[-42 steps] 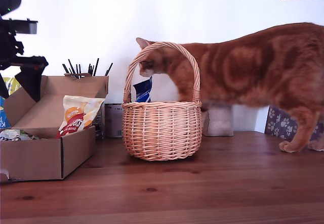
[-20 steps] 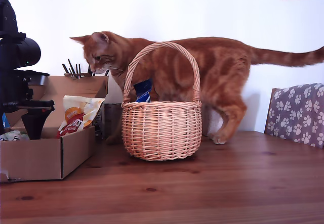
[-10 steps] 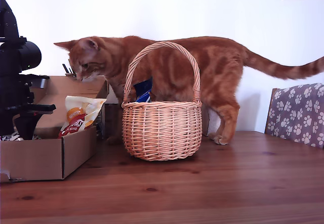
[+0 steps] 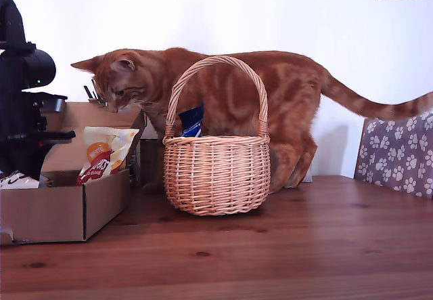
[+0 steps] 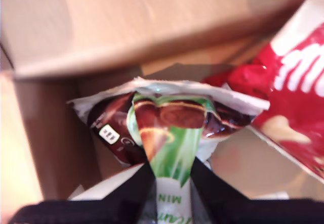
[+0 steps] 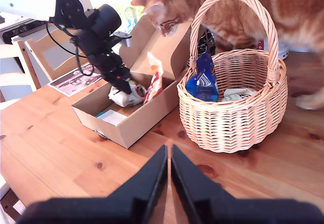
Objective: Move the bags of Easter eggs from the cardboard box on the left into the woven basket on the right side.
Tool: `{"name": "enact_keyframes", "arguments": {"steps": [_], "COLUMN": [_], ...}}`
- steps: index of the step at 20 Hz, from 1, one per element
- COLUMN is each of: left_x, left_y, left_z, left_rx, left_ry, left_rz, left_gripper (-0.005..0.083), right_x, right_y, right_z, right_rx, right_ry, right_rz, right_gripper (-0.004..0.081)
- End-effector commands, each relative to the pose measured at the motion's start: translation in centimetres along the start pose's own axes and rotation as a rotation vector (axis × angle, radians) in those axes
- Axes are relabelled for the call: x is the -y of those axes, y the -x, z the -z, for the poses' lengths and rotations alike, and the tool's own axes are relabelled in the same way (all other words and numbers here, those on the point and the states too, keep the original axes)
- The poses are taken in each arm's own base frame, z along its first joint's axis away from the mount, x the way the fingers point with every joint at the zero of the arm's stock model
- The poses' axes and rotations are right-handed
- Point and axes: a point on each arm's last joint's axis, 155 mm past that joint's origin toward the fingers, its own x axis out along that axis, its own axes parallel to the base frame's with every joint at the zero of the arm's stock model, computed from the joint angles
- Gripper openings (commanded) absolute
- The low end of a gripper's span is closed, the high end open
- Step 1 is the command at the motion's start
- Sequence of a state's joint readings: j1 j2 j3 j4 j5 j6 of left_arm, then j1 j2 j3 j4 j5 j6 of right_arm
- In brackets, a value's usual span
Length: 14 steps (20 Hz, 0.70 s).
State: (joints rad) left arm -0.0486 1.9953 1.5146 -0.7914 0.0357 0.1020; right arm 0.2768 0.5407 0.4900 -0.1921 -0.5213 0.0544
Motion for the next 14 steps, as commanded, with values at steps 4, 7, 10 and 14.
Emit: {"name": "enact_keyframes", "arguments": {"steps": [4, 7, 10, 14], "left_x": [1.6, 2.4, 3.5, 5.6], "left_y": [6.5, 10.4, 14.1, 20.3], "left_z": [-2.1, -1.7, -0.6, -0.2], "left_rx": [0.162, 0.209, 0.239, 0.375], "left_ry": [-0.02, -0.035, -0.054, -0.086], "left_rz": [0.056, 0.084, 0.13, 0.212], "left_gripper": [0.0018, 0.0018, 0.0018, 0.0016], "right_x": [-0.2, -0.2, -0.1, 0.0], "right_y": [0.0, 0.0, 0.0, 0.0], "right_z": [-0.1, -0.1, -0.1, 0.0], "right_rx": [0.005, 0.005, 0.005, 0.005], "right_ry": [0.007, 0.007, 0.007, 0.007], "right_rz": [-0.008, -0.008, -0.005, 0.002], "right_gripper": [-0.0012, -0.0012, -0.0012, -0.0012]}}
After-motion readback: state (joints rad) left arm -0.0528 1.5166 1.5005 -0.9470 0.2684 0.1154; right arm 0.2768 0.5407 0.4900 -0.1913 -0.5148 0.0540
